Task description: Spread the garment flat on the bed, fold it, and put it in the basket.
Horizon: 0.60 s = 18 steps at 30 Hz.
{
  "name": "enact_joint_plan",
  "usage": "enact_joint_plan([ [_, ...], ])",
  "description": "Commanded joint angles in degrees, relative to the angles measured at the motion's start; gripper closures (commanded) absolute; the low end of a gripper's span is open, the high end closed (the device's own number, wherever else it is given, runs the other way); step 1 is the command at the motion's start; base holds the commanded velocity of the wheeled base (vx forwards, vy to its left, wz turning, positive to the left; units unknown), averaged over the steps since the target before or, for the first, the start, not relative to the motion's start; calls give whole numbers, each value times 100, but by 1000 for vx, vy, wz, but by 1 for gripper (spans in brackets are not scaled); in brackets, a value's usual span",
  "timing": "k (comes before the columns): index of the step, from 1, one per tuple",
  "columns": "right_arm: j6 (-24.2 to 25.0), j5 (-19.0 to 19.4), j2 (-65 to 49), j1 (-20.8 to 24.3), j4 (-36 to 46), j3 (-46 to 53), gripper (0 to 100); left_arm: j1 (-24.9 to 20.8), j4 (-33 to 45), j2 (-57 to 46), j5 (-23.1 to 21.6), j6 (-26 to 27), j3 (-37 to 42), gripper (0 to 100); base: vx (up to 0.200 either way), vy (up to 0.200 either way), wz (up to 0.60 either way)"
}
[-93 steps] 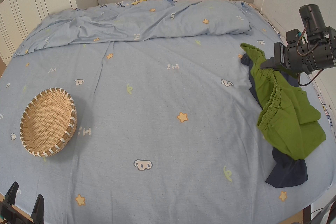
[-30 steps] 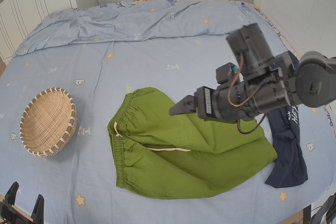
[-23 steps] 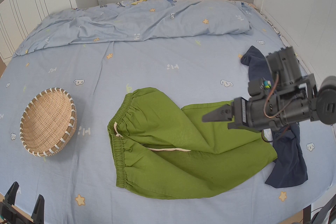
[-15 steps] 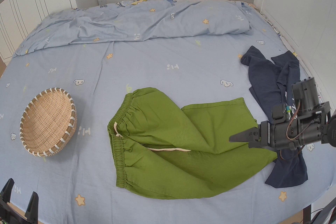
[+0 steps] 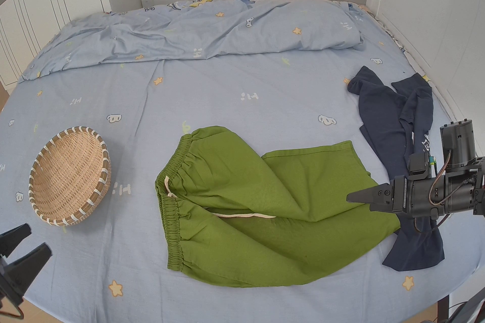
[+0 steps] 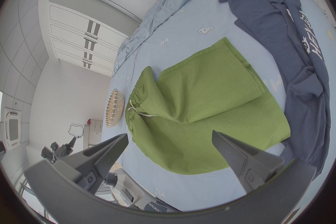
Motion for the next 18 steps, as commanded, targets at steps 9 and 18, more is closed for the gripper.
enact_joint_plan([
  [9,-32,148,-554,-153,-285,230,0,-547,-3804,7001,-3951,-1087,794,0,0,0,0],
  [18,-32,148,-625,-144,-285,230,0,-310,-3628,7528,-3978,-15,1031,0,0,0,0],
])
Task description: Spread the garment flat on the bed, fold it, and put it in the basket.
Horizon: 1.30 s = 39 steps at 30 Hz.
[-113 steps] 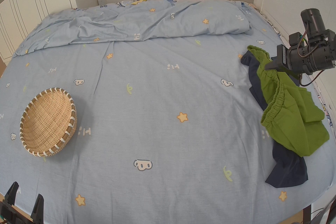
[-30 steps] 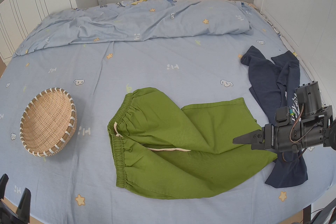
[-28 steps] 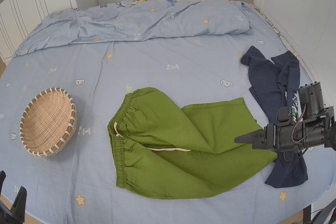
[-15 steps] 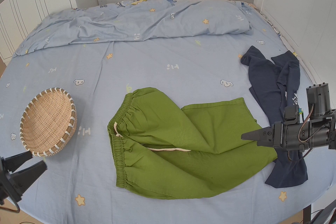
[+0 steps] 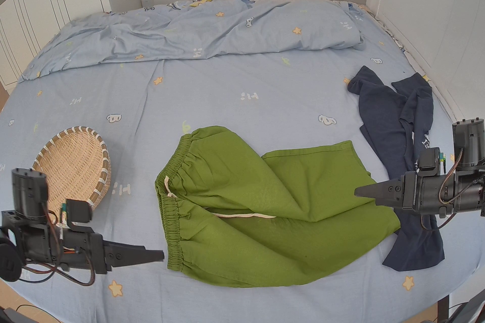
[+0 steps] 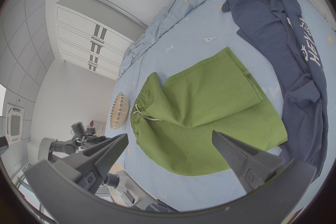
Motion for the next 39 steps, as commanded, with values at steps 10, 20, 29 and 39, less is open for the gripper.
enact_joint_plan([
  [10,-10,36,-379,-28,-79,85,0,216,-803,2570,-1119,327,199,0,0,0,0],
  [20,-1,36,-379,-46,-88,85,0,303,-821,3010,-1101,133,-65,0,0,0,0],
  [29,-10,27,-352,-28,-96,85,0,251,-874,3247,-1075,177,-179,0,0,0,0],
  [39,-10,27,-361,-28,-96,85,0,233,-821,3511,-1066,133,-557,0,0,0,0],
])
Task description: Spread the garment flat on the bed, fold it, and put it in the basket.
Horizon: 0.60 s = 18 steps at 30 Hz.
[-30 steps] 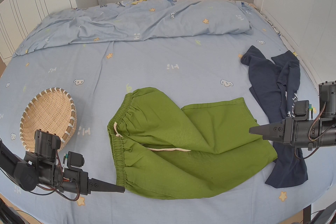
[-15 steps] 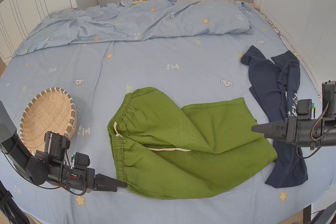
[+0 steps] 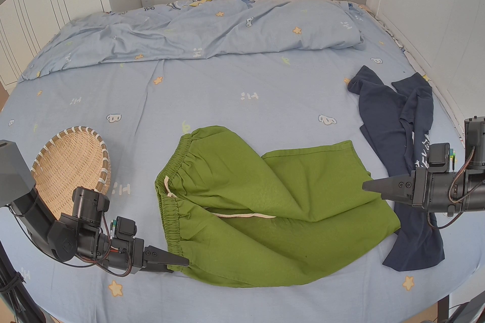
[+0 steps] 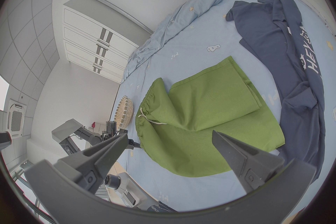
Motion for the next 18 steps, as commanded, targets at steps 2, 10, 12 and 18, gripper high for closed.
enact_joint_plan([
  [2,3,1,20,2,-1,-1,0,-36,63,181,19,-21,-201,0,0,0,0],
  [10,-6,10,46,20,-1,8,0,-97,-8,322,142,-21,-360,0,0,0,0],
  [12,-6,10,46,20,-1,8,0,-80,-8,313,142,-21,-368,0,0,0,0],
  [18,-6,10,46,20,-1,17,0,-62,-8,304,142,-21,-342,100,0,0,0],
])
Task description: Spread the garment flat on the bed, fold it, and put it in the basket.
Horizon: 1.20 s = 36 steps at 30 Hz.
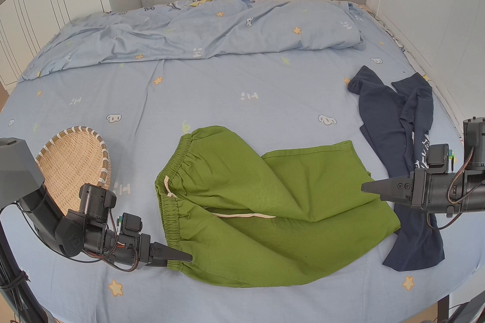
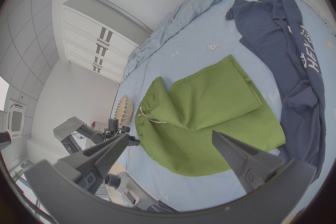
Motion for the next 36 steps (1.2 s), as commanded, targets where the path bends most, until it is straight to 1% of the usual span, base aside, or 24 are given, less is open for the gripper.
enact_joint_plan([
  [1,-1,5,18,3,-1,8,0,30,-3,-13,-4,-5,3,100,0,0,0],
  [5,-1,-3,18,-6,-1,8,0,100,32,-92,-4,-49,29,100,0,0,0],
  [9,-1,14,27,-15,-1,44,0,329,67,-382,-66,-330,144,100,0,0,0],
  [12,-1,58,53,29,-1,114,0,645,67,-777,-92,-541,398,100,0,0,0],
  [13,-1,58,53,29,-1,114,0,645,67,-777,-92,-541,398,100,0,0,0],
  [14,-1,58,97,99,-1,158,0,794,67,-918,-136,-576,477,100,0,0,0],
  [15,-1,58,255,249,-1,184,0,1041,67,-1024,-197,-576,618,100,0,0,0],
  [18,-1,76,440,240,-1,219,0,1366,67,-1085,-215,-568,794,100,0,0,0],
  [25,-10,67,528,117,8,430,0,1788,59,-1278,-206,-462,1216,100,0,0,0],
  [28,-1,67,492,90,8,553,0,1875,76,-1393,-206,-453,1295,100,0,0,0],
  [31,-1,67,484,20,8,755,0,2086,401,-1569,-197,-418,1277,100,0,0,0],
  [33,-10,58,492,3,-1,887,0,2297,586,-1630,-197,-286,1233,100,0,0,0],
  [36,-19,49,528,-15,-10,1098,0,2640,797,-1665,-197,223,1251,100,0,0,0],
])
